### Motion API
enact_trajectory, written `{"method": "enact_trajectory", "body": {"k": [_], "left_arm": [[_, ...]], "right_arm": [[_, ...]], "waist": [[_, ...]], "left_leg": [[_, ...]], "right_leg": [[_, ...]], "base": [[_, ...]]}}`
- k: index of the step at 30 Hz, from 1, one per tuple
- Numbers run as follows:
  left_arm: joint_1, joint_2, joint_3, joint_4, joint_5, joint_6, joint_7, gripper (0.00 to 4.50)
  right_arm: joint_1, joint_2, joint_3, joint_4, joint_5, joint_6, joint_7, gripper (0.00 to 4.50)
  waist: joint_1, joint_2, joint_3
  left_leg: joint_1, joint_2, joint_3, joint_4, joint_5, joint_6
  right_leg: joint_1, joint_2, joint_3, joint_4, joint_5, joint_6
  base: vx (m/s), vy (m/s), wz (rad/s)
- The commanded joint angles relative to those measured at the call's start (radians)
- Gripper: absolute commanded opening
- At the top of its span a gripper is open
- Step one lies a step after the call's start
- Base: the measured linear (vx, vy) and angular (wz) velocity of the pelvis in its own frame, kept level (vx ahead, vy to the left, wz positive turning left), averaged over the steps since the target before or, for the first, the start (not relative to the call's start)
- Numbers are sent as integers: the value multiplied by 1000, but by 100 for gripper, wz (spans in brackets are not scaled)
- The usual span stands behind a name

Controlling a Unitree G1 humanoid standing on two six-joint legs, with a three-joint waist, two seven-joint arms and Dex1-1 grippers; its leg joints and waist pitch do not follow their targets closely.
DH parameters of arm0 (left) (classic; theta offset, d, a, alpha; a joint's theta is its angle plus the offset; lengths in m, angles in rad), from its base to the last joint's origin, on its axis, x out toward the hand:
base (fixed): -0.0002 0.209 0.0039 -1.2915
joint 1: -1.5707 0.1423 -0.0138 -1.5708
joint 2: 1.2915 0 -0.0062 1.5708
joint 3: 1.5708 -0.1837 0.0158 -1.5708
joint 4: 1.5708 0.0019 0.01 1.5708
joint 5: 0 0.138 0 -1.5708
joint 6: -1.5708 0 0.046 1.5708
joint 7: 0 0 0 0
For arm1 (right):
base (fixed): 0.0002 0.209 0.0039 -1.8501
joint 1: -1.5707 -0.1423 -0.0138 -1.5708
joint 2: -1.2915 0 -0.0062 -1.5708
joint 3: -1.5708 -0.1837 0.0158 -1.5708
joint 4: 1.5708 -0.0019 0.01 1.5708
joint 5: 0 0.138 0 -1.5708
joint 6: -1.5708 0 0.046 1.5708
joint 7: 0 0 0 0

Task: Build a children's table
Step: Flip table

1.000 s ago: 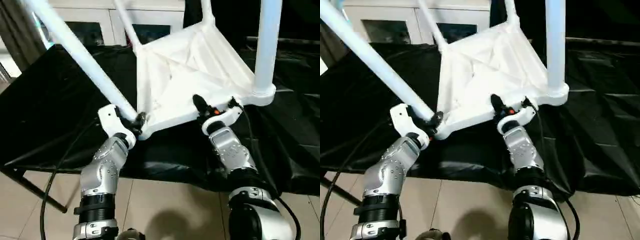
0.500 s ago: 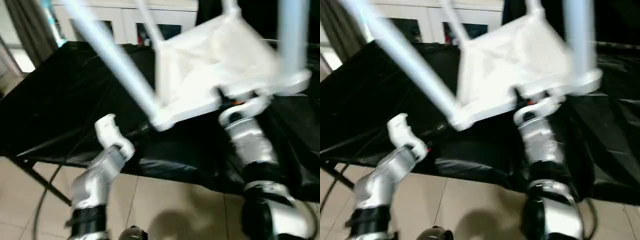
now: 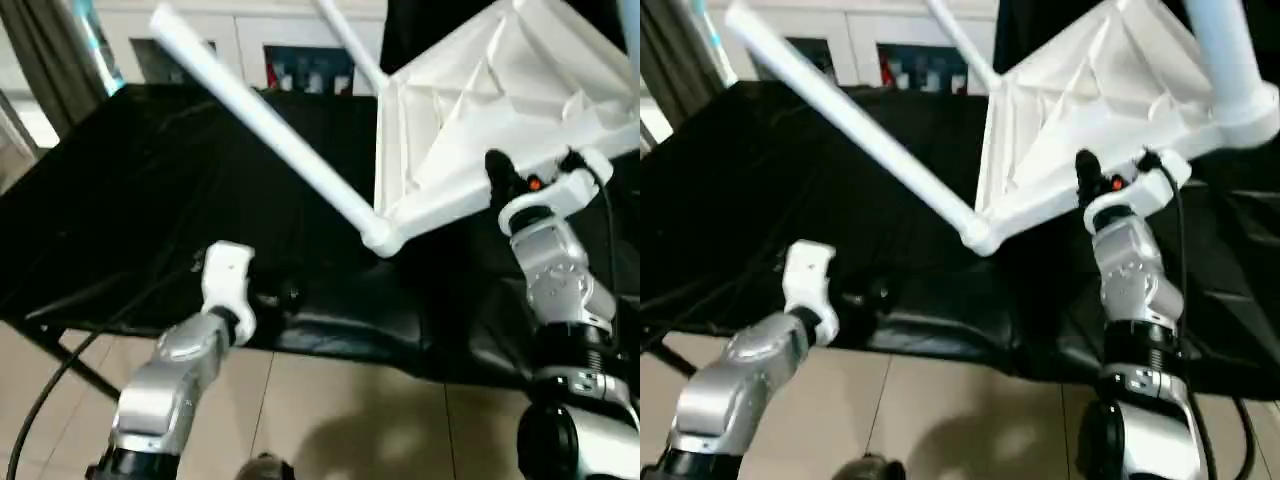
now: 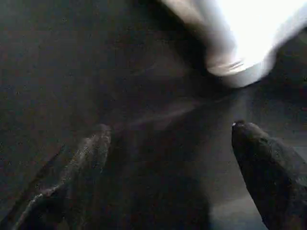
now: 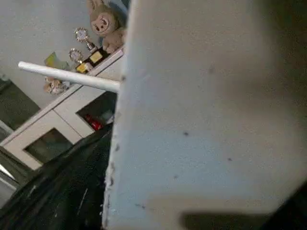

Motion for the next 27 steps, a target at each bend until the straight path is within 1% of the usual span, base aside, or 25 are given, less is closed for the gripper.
{"method": "enact_trajectory", "body": {"k": [1, 2, 3, 4, 5, 6, 7, 9, 10, 11, 12, 13, 14, 15, 16, 17, 18, 19, 21, 22, 23, 24, 25, 27], "left_arm": [[-50, 20, -33, -51, 42, -48, -9, 450], [-51, 20, -34, -52, 43, -49, -9, 450], [-79, 30, -44, -65, 69, -79, -4, 450], [-79, 30, -44, -65, 69, -79, -4, 450], [-116, 50, -60, -78, 111, -115, -6, 450], [-123, 53, -62, -81, 117, -121, -9, 450], [-138, 60, -68, -86, 129, -133, -15, 450], [-174, 75, -80, -99, 157, -157, -24, 450], [-207, 83, -84, -103, 177, -176, -24, 450], [-251, 89, -83, -106, 188, -192, -25, 450], [-308, 96, -79, -105, 204, -218, -24, 450], [-311, 97, -79, -105, 204, -219, -24, 450], [-333, 103, -79, -101, 215, -234, -24, 450], [-343, 106, -80, -98, 223, -244, -24, 450], [-356, 116, -84, -93, 234, -246, -27, 450], [-370, 138, -96, -79, 264, -262, -36, 450], [-390, 171, -107, -57, 292, -280, -58, 450], [-392, 174, -108, -54, 295, -283, -60, 450], [-413, 183, -102, -30, 311, -309, -52, 450], [-427, 183, -97, -17, 317, -319, -44, 450], [-443, 184, -93, -6, 325, -331, -37, 450], [-462, 190, -96, -1, 341, -332, -33, 450], [-462, 190, -96, -1, 341, -332, -33, 450], [-487, 212, -116, -2, 374, -323, -51, 450]], "right_arm": [[6, -40, 81, -61, -99, 12, 12, 203], [6, -40, 82, -62, -100, 12, 11, 203], [5, -50, 95, -75, -117, 16, 2, 203], [5, -50, 95, -75, -117, 16, 2, 203], [2, -61, 107, -85, -138, 21, -7, 203], [1, -64, 109, -86, -142, 21, -8, 203], [0, -68, 114, -89, -150, 22, -10, 203], [-5, -79, 125, -94, -165, 27, -18, 203], [-12, -86, 129, -95, -174, 30, -27, 203], [-22, -94, 135, -96, -186, 36, -34, 203], [-34, -107, 145, -98, -200, 46, -48, 203], [-34, -108, 145, -99, -201, 47, -49, 203], [-39, -114, 151, -101, -209, 54, -57, 203], [-41, -117, 152, -104, -214, 59, -62, 203], [-43, -125, 160, -108, -230, 68, -73, 203], [-47, -140, 180, -126, -250, 84, -76, 202], [-54, -159, 199, -157, -270, 118, -84, 202], [-55, -160, 201, -160, -272, 122, -85, 202], [-64, -170, 205, -178, -279, 143, -90, 201], [-68, -177, 210, -186, -286, 152, -94, 201], [-72, -184, 214, -193, -296, 159, -100, 200], [-75, -192, 222, -201, -310, 165, -106, 199], [-75, -192, 222, -201, -310, 165, -106, 198], [-78, -204, 241, -215, -343, 175, -114, 197]], "waist": [[-5, -15, -74], [-6, -16, -74], [-8, -17, -72], [-9, -16, -72], [-11, -19, -73], [-11, -17, -73], [-12, -17, -72], [-10, -16, -73], [-12, -17, -72], [-9, -16, -72], [-8, -18, -73], [-8, -18, -71], [-8, -19, -70], [-8, -21, -69], [-10, -21, -70], [-8, -23, -69], [-9, -22, -71], [-6, -21, -70], [-5, -20, -73], [-5, -17, -72], [-4, -18, -73], [-5, -18, -75], [-5, -18, -74], [-4, -25, -72]], "left_leg": [[47, 42, -22, -59, -58, 7], [49, 42, -21, -59, -62, 5], [48, 41, -21, -60, -71, 3], [48, 41, -21, -61, -76, 2], [48, 40, -21, -60, -77, 3], [50, 41, -21, -60, -82, 1], [49, 41, -21, -61, -83, 0], [54, 42, -21, -61, -93, -7], [51, 42, -21, -63, -100, -13], [53, 42, -21, -63, -106, -16], [55, 42, -21, -64, -112, -25], [55, 41, -20, -65, -121, -30], [54, 42, -22, -67, -132, -39], [54, 41, -21, -67, -138, -40], [51, 42, -22, -67, -139, -44], [52, 41, -20, -65, -139, -42], [51, 39, -20, -64, -130, -38], [52, 38, -20, -64, -128, -39], [53, 39, -20, -64, -126, -47], [55, 40, -20, -66, -135, -57], [56, 41, -20, -66, -141, -61], [57, 41, -22, -67, -149, -74], [55, 40, -23, -68, -151, -75], [54, 39, -22, -68, -160, -73]], "right_leg": [[31, -35, 18, -54, 124, -145], [31, -35, 19, -54, 124, -146], [32, -36, 19, -56, 117, -148], [33, -36, 19, -57, 109, -147], [33, -36, 20, -57, 105, -145], [32, -36, 20, -57, 91, -141], [31, -37, 20, -59, 84, -142], [28, -35, 20, -59, 66, -142], [30, -36, 20, -59, 59, -144], [27, -36, 20, -61, 49, -142], [27, -36, 20, -60, 35, -143], [25, -35, 20, -62, 23, -142], [27, -37, 20, -62, 9, -141], [27, -37, 20, -64, 2, -138], [28, -40, 21, -62, 2, -138], [25, -38, 21, -66, -7, -131], [25, -37, 22, -64, -10, -125], [23, -35, 23, -66, -17, -119], [23, -37, 23, -63, -12, -117], [20, -35, 22, -64, -13, -120], [19, -35, 22, -63, -13, -122], [19, -34, 21, -61, -5, -126], [20, -35, 21, -59, -1, -127], [21, -39, 21, -61, -19, -127]], "base": [[0, 0, 0], [0, 0, 0], [0, 0, 0], [0, 0, 0], [0, 0, 0], [0, 0, 0], [0, 0, 0], [0, 0, 0], [0, 0, 0], [0, 0, 0], [0, 0, 0], [0, 0, 0], [0, 0, 0], [0, 0, 0], [0, 0, 0], [0, 0, 0], [0, 0, 0], [0, 0, 0], [0, 0, 0], [0, 0, 0], [0, 0, 0], [0, 0, 0], [0, 0, 0], [0, 0, 0]]}}
